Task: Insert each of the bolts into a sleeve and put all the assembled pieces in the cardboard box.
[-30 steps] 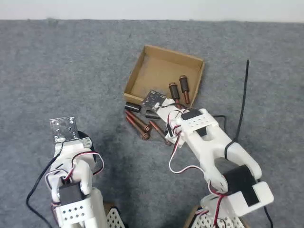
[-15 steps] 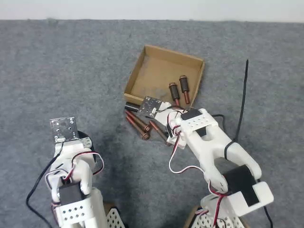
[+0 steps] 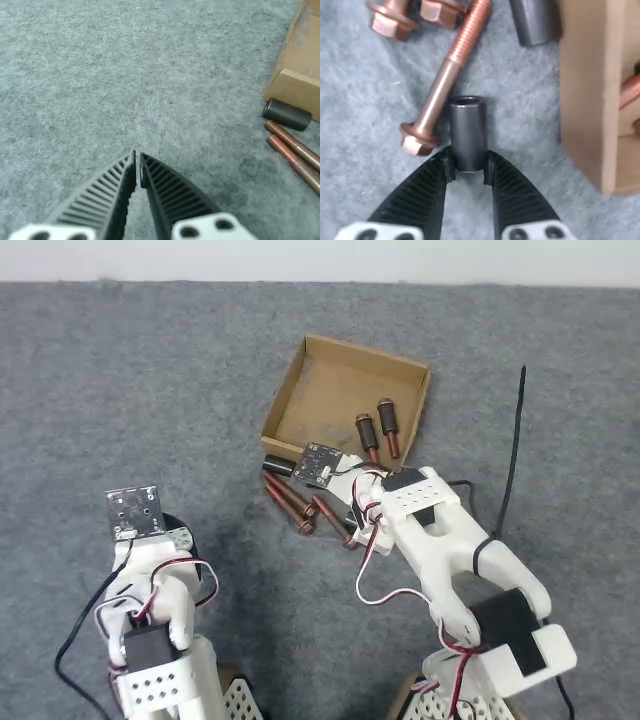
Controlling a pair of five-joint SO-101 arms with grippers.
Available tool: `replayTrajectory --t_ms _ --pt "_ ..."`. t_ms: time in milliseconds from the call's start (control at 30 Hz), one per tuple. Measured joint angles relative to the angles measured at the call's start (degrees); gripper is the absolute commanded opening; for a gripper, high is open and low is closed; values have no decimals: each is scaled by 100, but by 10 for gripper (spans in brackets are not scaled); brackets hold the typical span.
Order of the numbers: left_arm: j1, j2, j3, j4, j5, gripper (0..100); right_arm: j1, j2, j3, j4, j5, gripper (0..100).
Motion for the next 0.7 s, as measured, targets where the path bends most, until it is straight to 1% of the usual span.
replayTrajectory --t_ms 167,333,433,600,633,700 --pt "0 0 0 -9 0 12 0 -448 9 642 -580 7" --pt "0 0 0 -9 0 12 0 -686 44 1354 -870 7" --pt "0 0 0 -9 0 12 -9 -844 431 1389 -923 9" --pt "0 0 0 -9 0 12 -26 -1415 1081 1152 -923 11" --pt "0 0 0 -9 0 12 -26 -1556 1196 1099 -923 17" --pt "0 0 0 -9 0 12 -26 -1829 1407 976 -923 62"
